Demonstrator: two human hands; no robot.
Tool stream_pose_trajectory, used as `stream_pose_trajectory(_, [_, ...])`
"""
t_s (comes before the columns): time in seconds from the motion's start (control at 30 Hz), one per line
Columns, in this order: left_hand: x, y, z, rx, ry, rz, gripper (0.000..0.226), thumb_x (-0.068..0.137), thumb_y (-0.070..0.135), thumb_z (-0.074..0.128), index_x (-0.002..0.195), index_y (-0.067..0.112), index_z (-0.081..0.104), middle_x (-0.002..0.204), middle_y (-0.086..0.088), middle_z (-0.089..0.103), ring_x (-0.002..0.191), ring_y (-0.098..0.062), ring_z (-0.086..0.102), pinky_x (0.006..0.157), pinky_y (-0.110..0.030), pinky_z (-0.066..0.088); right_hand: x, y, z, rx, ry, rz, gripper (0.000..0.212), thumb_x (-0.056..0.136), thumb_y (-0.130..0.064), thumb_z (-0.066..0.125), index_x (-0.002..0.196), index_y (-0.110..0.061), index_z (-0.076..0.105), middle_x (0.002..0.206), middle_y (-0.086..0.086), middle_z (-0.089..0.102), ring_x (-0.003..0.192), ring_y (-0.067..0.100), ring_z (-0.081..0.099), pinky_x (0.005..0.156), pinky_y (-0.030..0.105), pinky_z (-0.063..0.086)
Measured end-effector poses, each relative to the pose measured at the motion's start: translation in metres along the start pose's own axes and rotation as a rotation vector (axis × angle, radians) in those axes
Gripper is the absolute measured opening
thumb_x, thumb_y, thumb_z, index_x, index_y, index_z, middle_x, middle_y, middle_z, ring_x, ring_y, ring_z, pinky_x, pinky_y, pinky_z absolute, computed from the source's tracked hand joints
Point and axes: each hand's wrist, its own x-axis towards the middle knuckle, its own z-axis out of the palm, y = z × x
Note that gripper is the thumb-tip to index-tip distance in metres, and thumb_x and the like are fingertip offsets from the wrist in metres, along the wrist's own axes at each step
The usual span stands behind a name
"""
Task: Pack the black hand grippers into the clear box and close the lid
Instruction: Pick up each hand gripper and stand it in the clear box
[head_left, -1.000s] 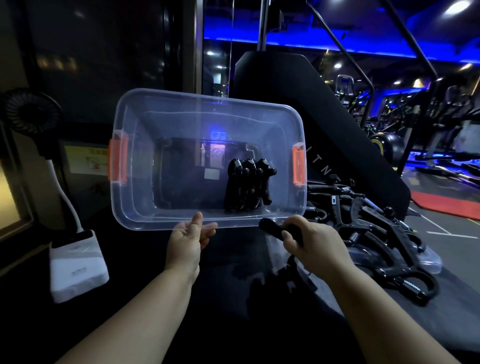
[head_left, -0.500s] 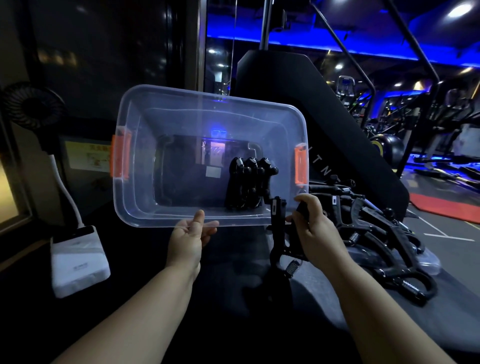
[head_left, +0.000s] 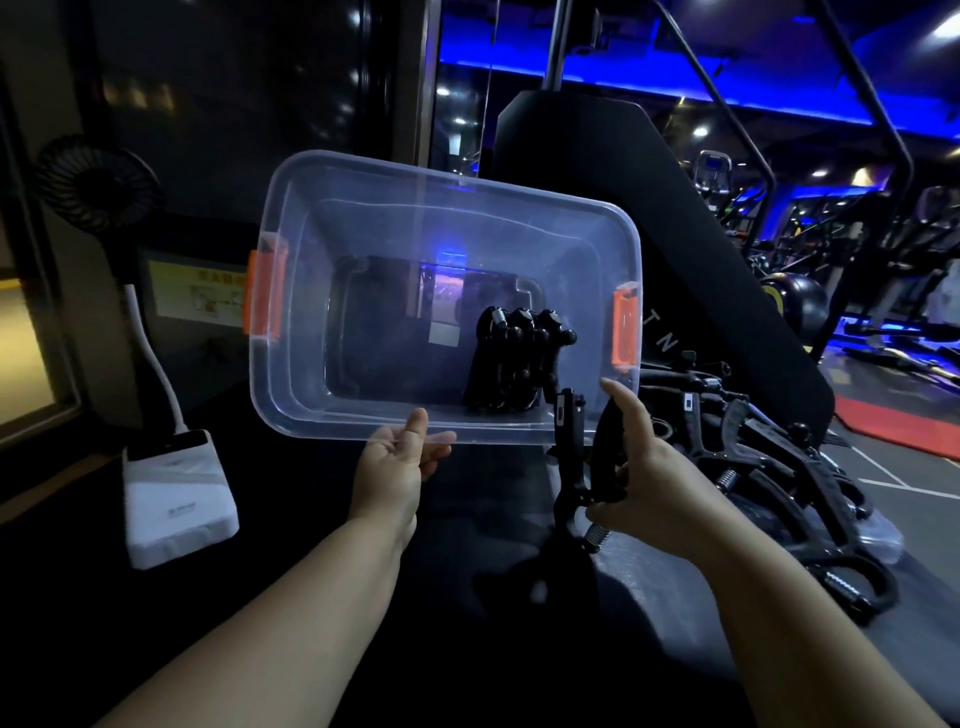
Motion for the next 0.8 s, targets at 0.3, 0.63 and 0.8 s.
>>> stream_pose_trajectory(0.3, [0.000, 0.002, 0.000, -0.038, -0.012, -0.009, 0.027, 0.096, 0.032, 0.049, 0.099, 0.005, 0.050, 0.077, -0.005, 0.072, 0.060, -0.001, 0.066, 0.054, -0.010, 0.049, 0.016, -0.015, -0.003, 0.229, 0.170, -0.074, 0.115, 0.065, -0.003, 0.078, 0.139, -0.053, 0.006, 0.063, -0.005, 0.058, 0.049, 0.006, 0.056, 0.051, 0.030, 0.049])
stream_pose_trajectory(0.63, [0.000, 0.005, 0.001, -0.072, 0.005, -0.038, 0.019, 0.095, 0.029, 0.052, 0.086, 0.013, 0.049, 0.068, -0.001, 0.071, 0.061, -0.006, 0.065, 0.057, -0.015, 0.049, 0.085, -0.055, 0.016, 0.244, 0.414, -0.044, 0.095, 0.073, -0.011, 0.069, 0.140, -0.040, 0.009, 0.077, -0.010, 0.059, 0.068, 0.021, 0.060, 0.061, 0.031, 0.044])
stream_pose_trajectory(0.8, [0.000, 0.003, 0.000, -0.039, 0.035, -0.045, 0.021, 0.093, 0.032, 0.055, 0.081, 0.015, 0.050, 0.076, -0.006, 0.066, 0.076, -0.019, 0.063, 0.067, -0.026, 0.047, 0.121, -0.062, 0.043, 0.076, 0.325, -0.024, 0.095, 0.073, -0.013, 0.068, 0.141, -0.038, 0.006, 0.098, 0.008, 0.063, 0.080, 0.033, 0.060, 0.067, 0.032, 0.040])
